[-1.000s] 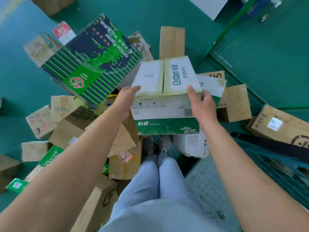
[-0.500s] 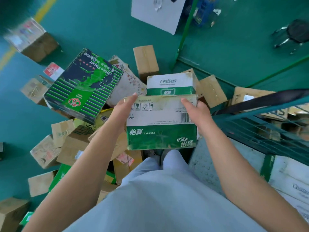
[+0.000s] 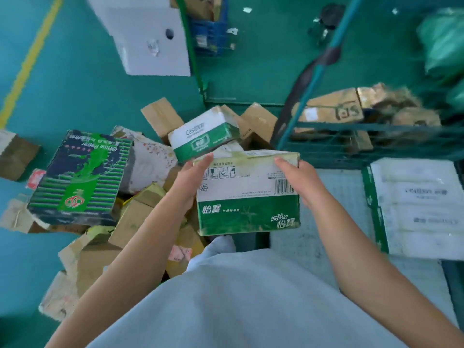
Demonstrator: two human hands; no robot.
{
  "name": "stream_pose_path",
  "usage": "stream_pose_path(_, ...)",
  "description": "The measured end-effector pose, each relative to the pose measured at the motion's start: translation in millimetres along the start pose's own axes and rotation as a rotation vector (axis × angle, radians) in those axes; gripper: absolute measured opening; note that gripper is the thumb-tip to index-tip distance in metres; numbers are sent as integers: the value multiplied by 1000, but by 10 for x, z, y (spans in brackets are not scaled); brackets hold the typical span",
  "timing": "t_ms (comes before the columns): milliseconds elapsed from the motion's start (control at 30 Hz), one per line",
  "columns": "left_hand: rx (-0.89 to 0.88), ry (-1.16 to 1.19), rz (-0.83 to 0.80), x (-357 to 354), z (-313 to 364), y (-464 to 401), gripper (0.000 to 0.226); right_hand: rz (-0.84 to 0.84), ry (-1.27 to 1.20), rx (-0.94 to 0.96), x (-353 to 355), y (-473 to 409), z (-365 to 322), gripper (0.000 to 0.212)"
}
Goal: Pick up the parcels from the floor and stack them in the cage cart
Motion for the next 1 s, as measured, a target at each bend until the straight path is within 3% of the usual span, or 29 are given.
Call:
stream_pose_path(67, -35, -68, -65, -409, -28, 151, 88, 55, -38, -32, 428, 179, 361, 50)
stream_pose_path(167, -39, -167, -153, -1070, -150, 361, 110, 162, -79, -95, 1066, 488, 896, 69)
stream_pose_path(333, -90, -409, -309, -2103, -365, 858, 129, 307, -203, -192, 1866, 1003, 1766, 56)
stream_pose_path(367, -89, -439, -349, -2281, -426, 981, 126, 338, -235, -202, 1995, 1119, 1918, 42)
stream_pose_path(433, -117, -481, -447, -2683, -508, 1302, 99, 423, -329, -227, 2269, 1376, 2259, 25)
stream_pose_path(467, -116, -518, -471, -2807, -571, 1386, 99, 453, -356, -249, 2347, 1458, 2402, 25)
stream_pose_path(567, -141, -639, -546, -3213, -798, 1464, 136, 539, -471, -302, 2535, 1776, 2839, 30)
stream_pose_path(733, -163, -774, -704, -3795, -996, 1863, 115, 674, -605, -414, 2614, 2220, 3459, 42)
stream_pose_path(867, -162, -946, -824, -4260, -1245, 1982, 133, 770, -722, -523, 2553, 2493, 3877, 37)
stream_pose_path(1000, -160, -1068, -918, -4661, -1461, 1906, 130, 834, -830, -604, 2449, 2606, 4042, 38)
Point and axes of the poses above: each hand's wrist, its own y-axis away from the middle knuckle, its own x-axis out of the back of the hand, z = x × y, the point moved 9 cm from there along -y, towards the middle knuckle, and after that the axes turned 4 degrees about z, right-handed, at the moved point
